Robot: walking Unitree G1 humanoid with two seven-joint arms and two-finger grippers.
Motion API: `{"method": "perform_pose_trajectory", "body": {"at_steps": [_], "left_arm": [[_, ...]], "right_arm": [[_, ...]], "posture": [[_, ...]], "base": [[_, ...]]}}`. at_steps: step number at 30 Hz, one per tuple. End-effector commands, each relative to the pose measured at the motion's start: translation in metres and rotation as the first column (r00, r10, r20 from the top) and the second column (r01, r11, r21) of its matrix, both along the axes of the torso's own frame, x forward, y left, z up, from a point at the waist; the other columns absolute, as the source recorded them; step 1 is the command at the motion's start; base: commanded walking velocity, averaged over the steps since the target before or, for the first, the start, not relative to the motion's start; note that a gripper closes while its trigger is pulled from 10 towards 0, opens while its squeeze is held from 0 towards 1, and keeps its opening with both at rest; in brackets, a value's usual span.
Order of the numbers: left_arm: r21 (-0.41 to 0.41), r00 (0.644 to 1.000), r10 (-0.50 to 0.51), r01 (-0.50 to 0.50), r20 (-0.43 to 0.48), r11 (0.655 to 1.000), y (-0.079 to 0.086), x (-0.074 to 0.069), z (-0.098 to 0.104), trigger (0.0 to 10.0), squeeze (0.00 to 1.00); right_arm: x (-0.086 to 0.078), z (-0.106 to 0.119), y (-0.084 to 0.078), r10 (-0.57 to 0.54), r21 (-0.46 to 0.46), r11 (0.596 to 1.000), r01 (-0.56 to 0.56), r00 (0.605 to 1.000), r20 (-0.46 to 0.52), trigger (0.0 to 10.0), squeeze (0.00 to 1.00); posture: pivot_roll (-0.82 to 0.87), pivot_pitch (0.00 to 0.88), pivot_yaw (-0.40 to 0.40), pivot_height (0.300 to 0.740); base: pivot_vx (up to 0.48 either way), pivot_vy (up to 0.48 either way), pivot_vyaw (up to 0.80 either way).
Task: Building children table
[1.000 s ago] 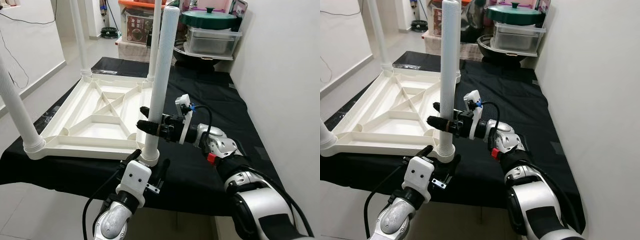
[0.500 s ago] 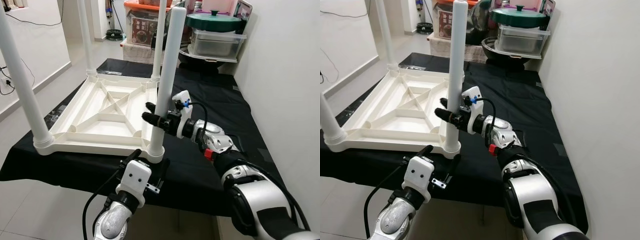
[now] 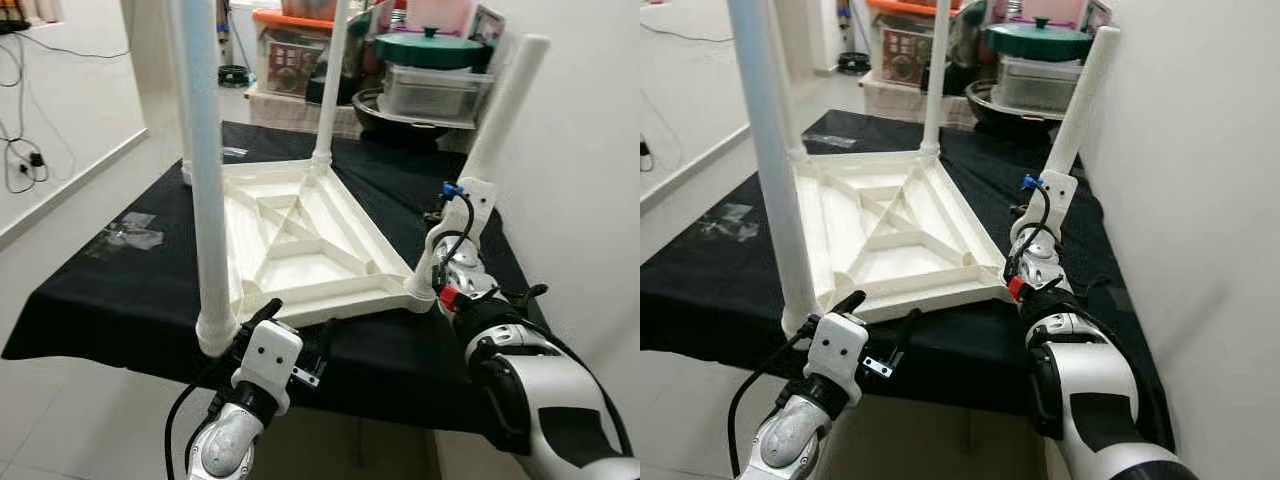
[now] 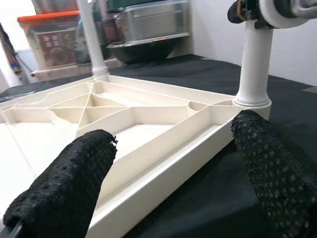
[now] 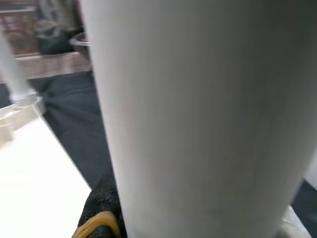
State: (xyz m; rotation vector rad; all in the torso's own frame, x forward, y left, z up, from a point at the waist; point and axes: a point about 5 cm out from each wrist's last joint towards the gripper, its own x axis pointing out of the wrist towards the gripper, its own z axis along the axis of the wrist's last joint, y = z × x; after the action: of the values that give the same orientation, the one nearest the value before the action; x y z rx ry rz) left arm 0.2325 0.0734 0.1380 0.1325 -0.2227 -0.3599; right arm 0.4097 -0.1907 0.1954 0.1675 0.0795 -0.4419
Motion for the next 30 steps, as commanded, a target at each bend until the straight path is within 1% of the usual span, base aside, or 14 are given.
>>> {"method": "perform_pose_trajectory", "body": {"at_steps": [1,2,3,4,5,10,11,21,23,25,27,28,29,30], "left_arm": [[0.008,1.000,-0.001,0.001,-0.009,1.000,0.000,0.000,-0.001,10.0,0.00],[0.008,1.000,-0.001,0.001,-0.009,1.000,0.000,0.000,-0.001,10.0,0.00],[0.008,1.000,-0.001,0.001,-0.010,1.000,0.000,0.000,-0.001,10.0,0.00],[0.008,1.000,-0.001,0.001,-0.010,1.000,0.000,0.000,-0.001,10.0,0.00],[0.009,1.000,-0.002,0.002,-0.012,1.000,0.000,0.000,-0.002,10.0,0.00],[0.010,1.000,-0.002,0.002,-0.014,1.000,0.000,0.001,-0.002,10.0,0.00],[0.009,1.000,-0.002,0.002,-0.015,1.000,0.000,0.001,-0.002,10.0,0.00],[0.009,1.000,-0.003,0.003,-0.016,1.000,0.000,0.001,-0.002,10.0,0.00],[0.009,1.000,-0.002,0.002,-0.016,1.000,0.000,0.001,-0.003,10.0,0.00],[0.009,1.000,-0.002,0.002,-0.018,1.000,0.001,0.001,-0.003,10.0,0.00],[0.009,1.000,-0.002,0.002,-0.018,1.000,0.001,0.001,-0.003,10.0,0.00],[0.009,1.000,-0.002,0.003,-0.019,1.000,0.001,0.001,-0.003,10.0,0.00],[0.011,1.000,-0.004,0.004,-0.020,1.000,0.001,0.001,-0.004,10.0,0.00],[0.011,1.000,-0.004,0.004,-0.020,1.000,0.001,0.001,-0.004,10.0,0.00]], "right_arm": [[-0.007,-0.024,-0.004,-0.067,0.062,0.995,0.074,0.992,-0.105,0.0,0.00],[-0.007,-0.024,-0.004,-0.067,0.062,0.995,0.074,0.992,-0.105,0.0,0.00],[-0.006,-0.020,-0.002,-0.067,0.055,0.996,0.072,0.993,-0.093,10.0,0.00],[-0.006,-0.020,-0.002,-0.067,0.055,0.996,0.072,0.993,-0.093,10.0,0.00],[-0.004,-0.017,0.002,-0.062,0.065,0.996,0.068,0.995,-0.082,10.0,1.00],[-0.004,-0.016,0.006,-0.070,0.082,0.994,0.076,0.995,-0.073,10.0,1.00],[-0.003,-0.016,0.008,-0.064,0.082,0.994,0.069,0.996,-0.068,10.0,0.00],[-0.007,-0.025,0.013,0.009,0.112,0.994,-0.007,1.000,-0.022,10.0,0.00],[-0.010,-0.030,0.013,0.026,0.102,0.994,-0.026,1.000,-0.003,10.0,0.00],[-0.018,-0.037,0.018,0.089,0.054,0.994,-0.092,0.995,0.044,10.0,0.00],[-0.018,-0.037,0.018,0.089,0.054,0.994,-0.092,0.995,0.044,10.0,0.00],[-0.023,-0.038,0.022,0.101,0.030,0.994,-0.104,0.992,0.077,10.0,1.00],[-0.027,-0.036,0.027,0.128,-0.015,0.992,-0.127,0.986,0.108,10.0,1.00],[-0.027,-0.036,0.027,0.128,-0.015,0.992,-0.127,0.986,0.108,10.0,1.00]], "posture": [[0.09,0.025,-0.121,0.740],[0.09,0.025,-0.121,0.740],[0.09,0.024,-0.121,0.740],[0.09,0.024,-0.121,0.740],[0.08,0.025,-0.118,0.740],[0.08,0.023,-0.120,0.740],[0.09,0.025,-0.119,0.740],[0.08,0.025,-0.116,0.740],[0.08,0.024,-0.119,0.740],[0.07,0.023,-0.114,0.740],[0.07,0.023,-0.114,0.740],[0.07,0.019,-0.111,0.740],[0.07,0.013,-0.110,0.740],[0.07,0.013,-0.110,0.740]], "base": [[0.000,0.000,0.00],[0.000,0.000,0.00],[0.000,0.000,0.00],[0.000,0.000,0.00],[0.000,0.000,0.00],[0.000,0.000,0.00],[0.000,0.000,0.00],[0.000,0.000,0.00],[0.000,0.000,0.00],[0.000,0.000,0.00],[0.000,0.000,0.00],[0.000,0.000,0.00],[0.000,0.000,0.00],[0.000,0.000,0.00]]}}
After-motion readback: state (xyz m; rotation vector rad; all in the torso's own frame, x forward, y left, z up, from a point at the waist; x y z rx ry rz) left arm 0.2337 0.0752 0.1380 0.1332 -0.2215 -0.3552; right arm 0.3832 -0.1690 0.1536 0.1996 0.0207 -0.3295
